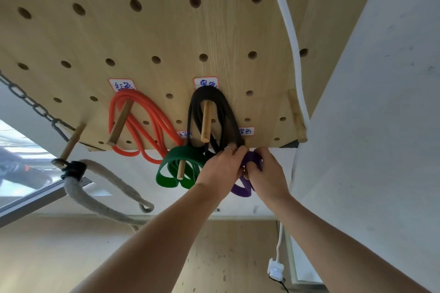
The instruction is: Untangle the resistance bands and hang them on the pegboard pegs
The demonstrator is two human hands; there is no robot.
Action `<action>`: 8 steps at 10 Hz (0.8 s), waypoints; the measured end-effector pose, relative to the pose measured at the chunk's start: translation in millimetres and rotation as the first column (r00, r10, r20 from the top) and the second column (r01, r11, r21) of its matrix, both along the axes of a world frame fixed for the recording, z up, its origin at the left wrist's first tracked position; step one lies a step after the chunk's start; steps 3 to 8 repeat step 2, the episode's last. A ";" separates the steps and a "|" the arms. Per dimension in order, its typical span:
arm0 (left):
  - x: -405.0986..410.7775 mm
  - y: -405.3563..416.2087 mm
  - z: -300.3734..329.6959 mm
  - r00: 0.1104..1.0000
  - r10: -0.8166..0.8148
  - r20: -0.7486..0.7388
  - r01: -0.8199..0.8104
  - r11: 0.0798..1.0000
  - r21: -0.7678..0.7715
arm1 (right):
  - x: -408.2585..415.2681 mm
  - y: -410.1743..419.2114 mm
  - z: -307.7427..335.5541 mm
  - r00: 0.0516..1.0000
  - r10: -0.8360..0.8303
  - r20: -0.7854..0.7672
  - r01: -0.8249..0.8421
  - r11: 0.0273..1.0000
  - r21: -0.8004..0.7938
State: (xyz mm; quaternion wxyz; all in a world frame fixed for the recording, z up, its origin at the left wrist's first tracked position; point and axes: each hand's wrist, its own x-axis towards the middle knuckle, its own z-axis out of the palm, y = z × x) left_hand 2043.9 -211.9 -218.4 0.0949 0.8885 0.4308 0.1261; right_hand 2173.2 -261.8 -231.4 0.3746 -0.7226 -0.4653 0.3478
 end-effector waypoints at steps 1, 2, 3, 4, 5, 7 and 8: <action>0.1 -2.0 4.2 0.999 0.036 0.031 -0.034 0.998 -0.058 | 4.2 0.0 1.2 0.996 0.015 -0.088 -0.018 0.999 -0.034; -9.2 -4.5 16.5 1.000 0.017 0.013 -0.017 0.999 -0.035 | 10.9 -5.4 7.6 0.996 0.016 -0.093 -0.021 0.999 -0.046; -9.2 -4.5 16.5 1.000 0.017 0.013 -0.017 0.999 -0.035 | 10.9 -5.4 7.6 0.996 0.016 -0.093 -0.021 0.999 -0.046; -9.2 -4.5 16.5 1.000 0.017 0.013 -0.017 0.999 -0.035 | 10.9 -5.4 7.6 0.996 0.016 -0.093 -0.021 0.999 -0.046; -9.2 -4.5 16.5 1.000 0.017 0.013 -0.017 0.999 -0.035 | 10.9 -5.4 7.6 0.996 0.016 -0.093 -0.021 0.999 -0.046; -9.2 -4.5 16.5 1.000 0.017 0.013 -0.017 0.999 -0.035 | 10.9 -5.4 7.6 0.996 0.016 -0.093 -0.021 0.999 -0.046; -9.2 -4.5 16.5 1.000 0.017 0.013 -0.017 0.999 -0.035 | 10.9 -5.4 7.6 0.996 0.016 -0.093 -0.021 0.999 -0.046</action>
